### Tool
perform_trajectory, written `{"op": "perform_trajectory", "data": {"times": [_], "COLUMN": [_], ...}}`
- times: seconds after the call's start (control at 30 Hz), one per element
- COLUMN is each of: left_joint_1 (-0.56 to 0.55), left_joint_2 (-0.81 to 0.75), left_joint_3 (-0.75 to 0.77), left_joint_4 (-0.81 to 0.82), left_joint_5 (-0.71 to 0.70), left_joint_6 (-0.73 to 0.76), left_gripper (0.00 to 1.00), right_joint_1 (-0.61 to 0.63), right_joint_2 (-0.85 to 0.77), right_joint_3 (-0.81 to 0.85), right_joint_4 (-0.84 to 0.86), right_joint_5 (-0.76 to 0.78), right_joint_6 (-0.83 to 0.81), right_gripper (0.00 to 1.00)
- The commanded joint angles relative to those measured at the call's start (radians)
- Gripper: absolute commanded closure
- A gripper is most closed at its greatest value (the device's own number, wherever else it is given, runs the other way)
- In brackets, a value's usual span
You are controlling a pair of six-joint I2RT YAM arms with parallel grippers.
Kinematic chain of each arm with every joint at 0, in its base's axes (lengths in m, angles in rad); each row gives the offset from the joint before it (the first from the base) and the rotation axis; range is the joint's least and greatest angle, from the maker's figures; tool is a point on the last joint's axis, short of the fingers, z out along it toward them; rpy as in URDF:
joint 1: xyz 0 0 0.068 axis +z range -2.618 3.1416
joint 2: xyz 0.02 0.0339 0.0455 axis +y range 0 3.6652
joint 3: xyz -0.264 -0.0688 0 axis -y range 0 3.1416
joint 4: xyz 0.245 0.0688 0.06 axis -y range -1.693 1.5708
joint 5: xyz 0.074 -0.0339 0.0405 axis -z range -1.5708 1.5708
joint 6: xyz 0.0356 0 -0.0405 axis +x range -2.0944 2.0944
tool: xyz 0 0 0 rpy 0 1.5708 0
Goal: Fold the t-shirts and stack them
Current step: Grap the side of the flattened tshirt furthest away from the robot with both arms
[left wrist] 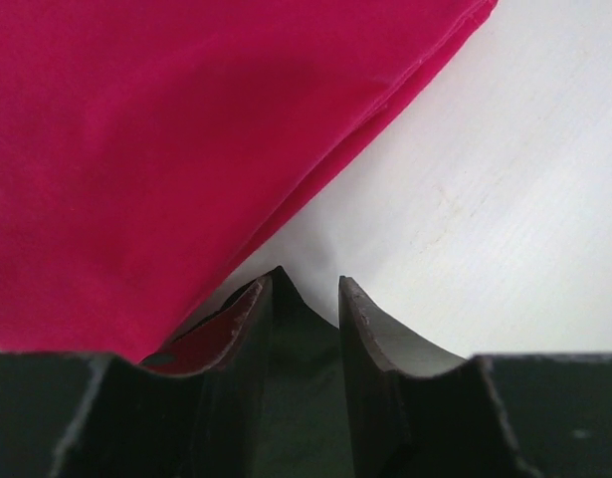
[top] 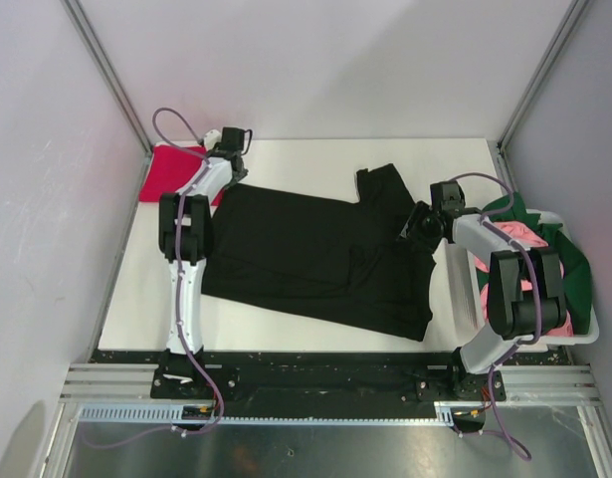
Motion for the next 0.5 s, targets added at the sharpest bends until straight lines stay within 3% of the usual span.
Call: {"op": "perform_trajectory", "data": {"times": [0.0, 0.27, 0.47], "left_joint_1": [0.013, 0.025, 0.029], "left_joint_2": [0.023, 0.025, 0.011], "left_joint_3": [0.056, 0.05, 0.066], "left_joint_4": [-0.025, -0.056, -0.055], "left_joint_5": [0.033, 0.047, 0.057], "left_joint_6": [-0.047, -0.063, -0.038], "left_gripper": [0.63, 0.69, 0.89], "right_joint_1": [-0.013, -0.03, -0.033], "right_joint_2": [0.017, 0.026, 0.046], "right_joint_3": [0.04, 0.04, 0.064], "right_joint_4": [0.023, 0.023, 0.047], "right_joint_5": [-0.018, -0.035, -0.025], "right_joint_6": [-0.017, -0.019, -0.014], "right_gripper": [0.46, 0.46, 0.46]}}
